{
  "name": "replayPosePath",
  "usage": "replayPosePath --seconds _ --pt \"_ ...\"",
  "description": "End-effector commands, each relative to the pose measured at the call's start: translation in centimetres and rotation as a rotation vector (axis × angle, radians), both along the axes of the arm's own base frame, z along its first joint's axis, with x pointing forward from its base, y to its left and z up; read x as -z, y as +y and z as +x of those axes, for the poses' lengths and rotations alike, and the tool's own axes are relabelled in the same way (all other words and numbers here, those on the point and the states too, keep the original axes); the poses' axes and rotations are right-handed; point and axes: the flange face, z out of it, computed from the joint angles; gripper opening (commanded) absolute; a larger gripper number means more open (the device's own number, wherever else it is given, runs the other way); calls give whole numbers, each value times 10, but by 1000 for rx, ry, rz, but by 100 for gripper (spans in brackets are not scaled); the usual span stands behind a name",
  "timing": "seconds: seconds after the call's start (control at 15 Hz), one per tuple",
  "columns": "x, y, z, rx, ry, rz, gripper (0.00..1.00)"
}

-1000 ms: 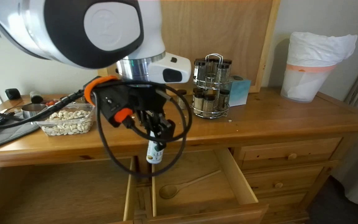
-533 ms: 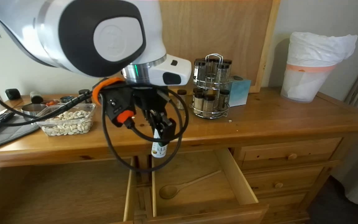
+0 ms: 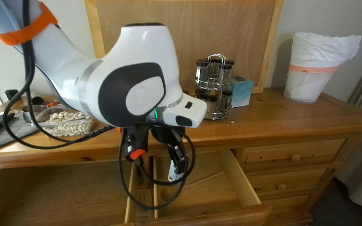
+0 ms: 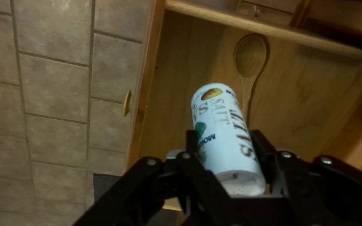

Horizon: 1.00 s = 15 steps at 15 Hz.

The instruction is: Put the white bottle inside the drawer to the right

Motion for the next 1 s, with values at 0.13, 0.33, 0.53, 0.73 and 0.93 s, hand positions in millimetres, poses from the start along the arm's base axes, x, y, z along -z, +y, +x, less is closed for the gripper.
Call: replayPosePath --seconds 0.13,0.33,0.53,0.73,0.93 --pt "36 -13 42 78 -82 -37 19" --pt "34 -10 38 57 -83 -37 19" --pt "45 -9 43 54 -72 -40 44" --pt "41 -12 41 56 -77 -45 44" --pt "41 -12 41 55 -77 -46 44"
